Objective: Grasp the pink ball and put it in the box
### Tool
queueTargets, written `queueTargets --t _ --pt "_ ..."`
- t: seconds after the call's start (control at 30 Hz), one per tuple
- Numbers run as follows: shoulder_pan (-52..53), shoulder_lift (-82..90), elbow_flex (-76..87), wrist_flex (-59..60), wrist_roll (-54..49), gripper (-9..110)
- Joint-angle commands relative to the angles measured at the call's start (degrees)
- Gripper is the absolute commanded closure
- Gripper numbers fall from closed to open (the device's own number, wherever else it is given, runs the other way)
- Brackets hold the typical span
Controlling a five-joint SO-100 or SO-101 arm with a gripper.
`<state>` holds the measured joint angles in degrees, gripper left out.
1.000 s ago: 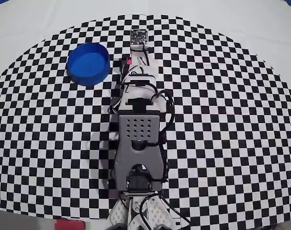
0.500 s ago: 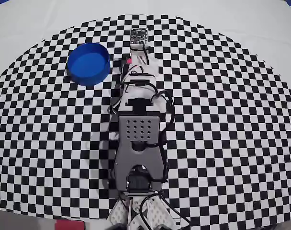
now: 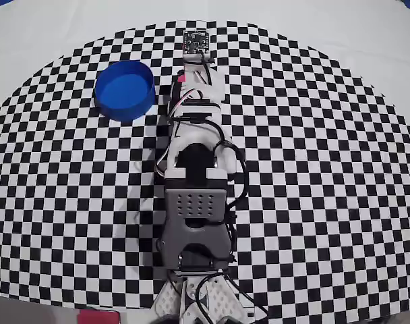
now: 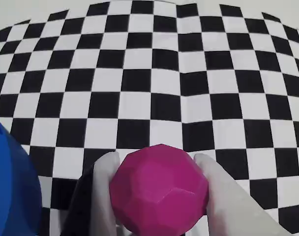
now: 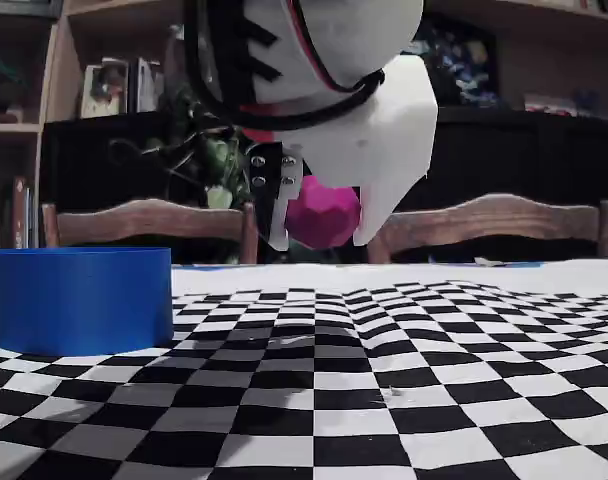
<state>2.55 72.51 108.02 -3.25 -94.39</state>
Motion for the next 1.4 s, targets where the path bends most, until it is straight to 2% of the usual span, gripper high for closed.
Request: queueTargets --t 0.0,0.83,1.37 --pt "0.09 6.33 1.14 -0.09 0.62 101" --pt "0.18 25.14 15.73 -0.09 0.44 101" --pt "-2.64 27.25 17.31 -0.09 0.00 101"
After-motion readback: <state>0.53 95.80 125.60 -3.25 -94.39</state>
